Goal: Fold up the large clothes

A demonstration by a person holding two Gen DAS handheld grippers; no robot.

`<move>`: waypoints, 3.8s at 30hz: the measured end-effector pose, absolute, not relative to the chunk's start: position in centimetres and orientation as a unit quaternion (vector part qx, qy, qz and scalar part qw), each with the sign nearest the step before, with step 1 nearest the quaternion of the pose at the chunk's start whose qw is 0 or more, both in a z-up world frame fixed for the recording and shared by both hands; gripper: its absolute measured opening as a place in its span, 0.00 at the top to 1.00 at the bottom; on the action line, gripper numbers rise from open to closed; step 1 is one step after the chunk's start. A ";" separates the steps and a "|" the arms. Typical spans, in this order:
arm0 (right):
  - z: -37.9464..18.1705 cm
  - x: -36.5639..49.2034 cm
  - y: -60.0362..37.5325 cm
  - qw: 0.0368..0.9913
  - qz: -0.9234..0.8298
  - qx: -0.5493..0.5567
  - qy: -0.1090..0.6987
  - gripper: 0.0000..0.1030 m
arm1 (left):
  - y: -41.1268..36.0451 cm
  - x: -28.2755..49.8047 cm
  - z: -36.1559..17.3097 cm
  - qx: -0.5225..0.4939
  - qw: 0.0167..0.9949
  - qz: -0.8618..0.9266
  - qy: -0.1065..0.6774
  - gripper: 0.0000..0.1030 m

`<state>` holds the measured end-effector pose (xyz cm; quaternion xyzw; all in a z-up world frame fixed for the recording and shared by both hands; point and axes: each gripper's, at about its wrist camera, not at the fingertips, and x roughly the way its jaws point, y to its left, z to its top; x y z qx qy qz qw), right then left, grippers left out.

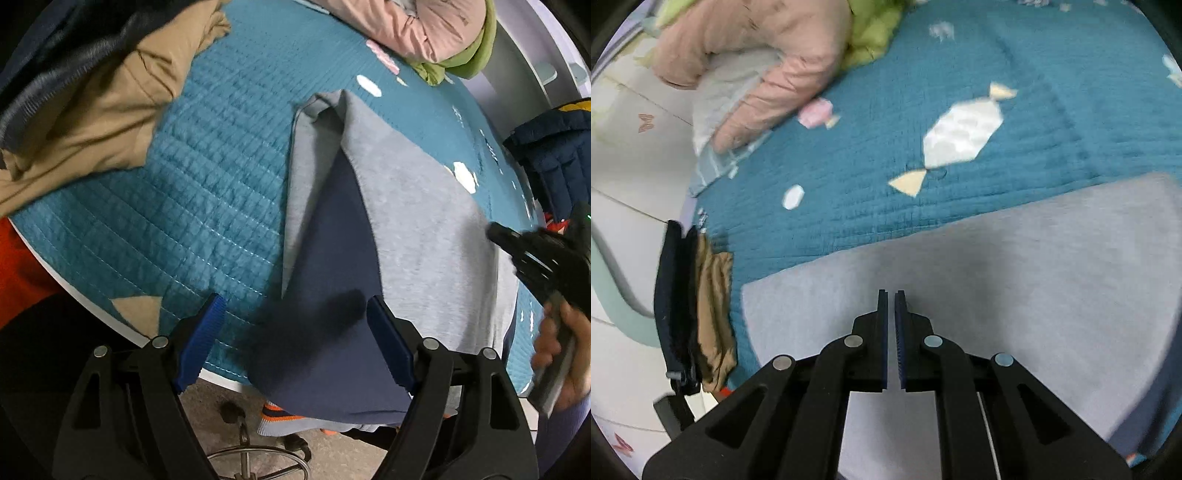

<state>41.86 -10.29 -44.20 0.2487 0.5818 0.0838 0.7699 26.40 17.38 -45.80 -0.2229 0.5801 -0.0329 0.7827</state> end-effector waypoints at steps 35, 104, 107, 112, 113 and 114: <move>-48.1 27.1 -9.6 0.754 0.097 0.240 0.603 1.00 | 16.6 25.6 -46.7 -0.243 0.778 -0.058 0.576 0.13; -37.1 21.5 -17.1 0.877 0.116 0.305 0.352 0.90 | 7.4 26.3 -35.4 -0.230 0.822 -0.169 0.492 0.28; -38.2 20.5 -21.2 0.870 0.066 0.342 0.350 0.90 | 4.1 26.5 -37.2 -0.200 0.812 -0.182 0.517 0.28; -41.9 19.0 -26.4 0.854 -0.014 0.370 0.366 0.92 | -1.8 26.5 -41.3 -0.158 0.790 -0.195 0.559 0.27; -42.5 18.8 -27.0 0.849 -0.027 0.373 0.373 0.92 | -2.5 26.5 -42.1 -0.147 0.788 -0.193 0.566 0.26; -43.5 18.5 -28.0 0.838 -0.039 0.385 0.384 0.92 | -3.3 26.5 -43.0 -0.137 0.784 -0.188 0.576 0.26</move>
